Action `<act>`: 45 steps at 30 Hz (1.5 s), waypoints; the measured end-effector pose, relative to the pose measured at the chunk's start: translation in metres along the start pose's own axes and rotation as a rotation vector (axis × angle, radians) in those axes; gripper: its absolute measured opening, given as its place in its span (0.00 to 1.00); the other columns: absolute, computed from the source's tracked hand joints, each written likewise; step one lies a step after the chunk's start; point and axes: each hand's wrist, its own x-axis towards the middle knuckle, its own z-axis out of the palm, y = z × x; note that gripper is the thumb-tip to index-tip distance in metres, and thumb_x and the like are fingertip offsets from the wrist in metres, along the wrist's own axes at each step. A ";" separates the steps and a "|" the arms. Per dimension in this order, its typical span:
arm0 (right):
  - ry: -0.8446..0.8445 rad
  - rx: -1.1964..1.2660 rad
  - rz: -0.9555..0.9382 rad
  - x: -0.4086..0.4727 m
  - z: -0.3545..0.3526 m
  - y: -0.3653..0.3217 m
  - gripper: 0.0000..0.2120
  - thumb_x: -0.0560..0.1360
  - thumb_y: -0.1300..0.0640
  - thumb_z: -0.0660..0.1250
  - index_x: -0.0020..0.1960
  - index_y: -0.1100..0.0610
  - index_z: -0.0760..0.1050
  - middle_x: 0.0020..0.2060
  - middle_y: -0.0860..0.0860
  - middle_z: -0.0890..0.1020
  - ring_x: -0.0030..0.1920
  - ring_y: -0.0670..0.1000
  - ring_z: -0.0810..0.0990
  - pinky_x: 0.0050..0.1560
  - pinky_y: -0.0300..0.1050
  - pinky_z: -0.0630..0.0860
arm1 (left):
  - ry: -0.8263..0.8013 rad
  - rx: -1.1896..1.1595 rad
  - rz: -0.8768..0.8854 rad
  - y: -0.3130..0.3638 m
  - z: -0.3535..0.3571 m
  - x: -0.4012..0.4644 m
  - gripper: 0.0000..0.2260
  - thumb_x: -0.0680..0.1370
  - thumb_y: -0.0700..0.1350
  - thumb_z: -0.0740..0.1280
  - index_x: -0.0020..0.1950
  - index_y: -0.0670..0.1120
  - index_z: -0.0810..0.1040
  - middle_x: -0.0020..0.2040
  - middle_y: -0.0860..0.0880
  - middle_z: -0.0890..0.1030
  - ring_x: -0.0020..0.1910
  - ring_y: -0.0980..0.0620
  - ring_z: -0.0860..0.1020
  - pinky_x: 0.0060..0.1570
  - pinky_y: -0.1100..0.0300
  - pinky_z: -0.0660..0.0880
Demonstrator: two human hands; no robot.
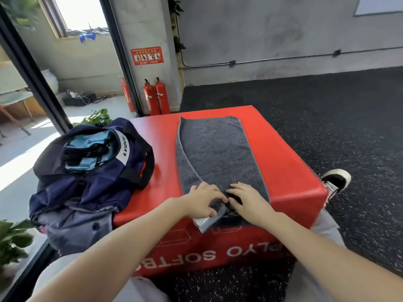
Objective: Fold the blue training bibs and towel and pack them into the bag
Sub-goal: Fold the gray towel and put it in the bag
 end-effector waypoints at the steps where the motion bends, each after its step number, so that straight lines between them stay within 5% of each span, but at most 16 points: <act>1: 0.005 0.009 -0.002 -0.005 -0.001 -0.001 0.19 0.84 0.50 0.61 0.73 0.53 0.73 0.75 0.51 0.69 0.79 0.52 0.60 0.78 0.44 0.52 | 0.005 0.011 -0.012 0.003 0.000 0.001 0.22 0.76 0.47 0.70 0.69 0.59 0.72 0.59 0.54 0.73 0.63 0.47 0.64 0.64 0.42 0.61; 5: 0.051 0.100 -0.024 -0.021 -0.010 -0.010 0.15 0.82 0.51 0.64 0.61 0.57 0.82 0.63 0.51 0.81 0.71 0.50 0.71 0.70 0.32 0.54 | 0.047 0.070 -0.033 0.011 -0.005 0.000 0.14 0.77 0.46 0.69 0.60 0.59 0.79 0.47 0.57 0.74 0.57 0.48 0.65 0.61 0.42 0.64; 8: 0.077 0.240 -0.022 -0.032 -0.012 -0.025 0.22 0.77 0.34 0.64 0.49 0.52 0.84 0.49 0.43 0.83 0.56 0.43 0.78 0.61 0.39 0.71 | 0.182 -0.062 -0.039 0.010 -0.021 -0.013 0.07 0.75 0.47 0.70 0.49 0.57 0.83 0.41 0.61 0.77 0.54 0.54 0.71 0.58 0.48 0.68; 10: 0.094 0.333 -0.016 -0.035 -0.012 -0.038 0.27 0.70 0.27 0.66 0.46 0.50 0.83 0.44 0.42 0.82 0.49 0.41 0.78 0.52 0.38 0.74 | 0.333 -0.222 -0.034 0.009 -0.037 -0.026 0.05 0.74 0.44 0.72 0.46 0.54 0.85 0.34 0.64 0.79 0.42 0.64 0.77 0.52 0.59 0.74; 12: 0.141 0.378 0.019 -0.033 -0.013 -0.052 0.19 0.71 0.35 0.72 0.46 0.51 0.82 0.43 0.42 0.82 0.46 0.40 0.78 0.47 0.33 0.71 | 0.461 -0.338 -0.096 0.010 -0.055 -0.040 0.04 0.74 0.44 0.73 0.45 0.52 0.86 0.34 0.65 0.80 0.38 0.67 0.78 0.45 0.69 0.71; 14: 0.188 0.385 0.042 -0.026 -0.016 -0.061 0.06 0.75 0.46 0.74 0.42 0.47 0.80 0.38 0.42 0.81 0.41 0.39 0.78 0.43 0.36 0.71 | 0.574 -0.395 -0.138 0.007 -0.072 -0.052 0.04 0.74 0.45 0.74 0.44 0.54 0.86 0.38 0.61 0.83 0.41 0.64 0.79 0.47 0.67 0.73; 16: 0.198 0.360 0.072 -0.021 -0.021 -0.063 0.08 0.75 0.50 0.73 0.38 0.46 0.78 0.33 0.44 0.80 0.37 0.44 0.78 0.42 0.44 0.73 | 0.669 -0.420 -0.164 0.005 -0.089 -0.062 0.04 0.74 0.45 0.74 0.43 0.55 0.85 0.40 0.59 0.84 0.43 0.59 0.79 0.51 0.61 0.74; 22: 0.257 0.262 0.129 -0.032 -0.069 -0.038 0.04 0.74 0.49 0.74 0.44 0.46 0.80 0.36 0.44 0.81 0.40 0.46 0.79 0.44 0.48 0.73 | 0.963 -0.439 -0.241 0.007 -0.128 -0.098 0.04 0.75 0.42 0.73 0.45 0.51 0.86 0.37 0.57 0.83 0.33 0.66 0.77 0.42 0.66 0.72; 26: 0.288 0.183 0.211 -0.051 -0.113 -0.004 0.04 0.73 0.51 0.75 0.46 0.44 0.82 0.43 0.46 0.85 0.48 0.51 0.82 0.48 0.48 0.76 | 1.038 -0.405 -0.301 0.010 -0.142 -0.121 0.06 0.76 0.45 0.73 0.43 0.56 0.86 0.33 0.60 0.82 0.28 0.63 0.76 0.41 0.59 0.77; 30: 0.295 0.239 0.176 -0.069 -0.161 0.010 0.05 0.72 0.50 0.78 0.40 0.46 0.82 0.36 0.45 0.84 0.40 0.45 0.81 0.38 0.32 0.71 | 1.091 -0.384 -0.308 0.021 -0.153 -0.137 0.05 0.75 0.46 0.73 0.44 0.57 0.86 0.39 0.60 0.85 0.42 0.59 0.82 0.53 0.57 0.78; 33: 0.307 0.329 0.131 -0.080 -0.195 0.007 0.08 0.70 0.47 0.79 0.39 0.51 0.85 0.30 0.43 0.83 0.31 0.37 0.76 0.35 0.34 0.69 | 1.164 -0.347 -0.317 0.034 -0.162 -0.145 0.04 0.77 0.46 0.71 0.47 0.54 0.86 0.42 0.58 0.84 0.47 0.55 0.81 0.56 0.56 0.76; 38: 0.398 0.526 0.075 -0.084 -0.232 0.002 0.12 0.71 0.49 0.78 0.39 0.58 0.85 0.30 0.50 0.81 0.31 0.45 0.72 0.37 0.44 0.68 | 1.253 -0.368 -0.297 0.048 -0.170 -0.150 0.04 0.80 0.42 0.67 0.48 0.49 0.80 0.45 0.53 0.82 0.47 0.52 0.78 0.53 0.56 0.72; 45: 0.435 0.540 0.047 -0.032 -0.244 0.006 0.05 0.74 0.54 0.76 0.43 0.56 0.85 0.32 0.45 0.84 0.31 0.36 0.76 0.35 0.30 0.70 | 1.254 -0.471 -0.365 0.019 -0.160 -0.118 0.05 0.82 0.42 0.65 0.48 0.50 0.79 0.42 0.56 0.80 0.45 0.53 0.78 0.47 0.57 0.69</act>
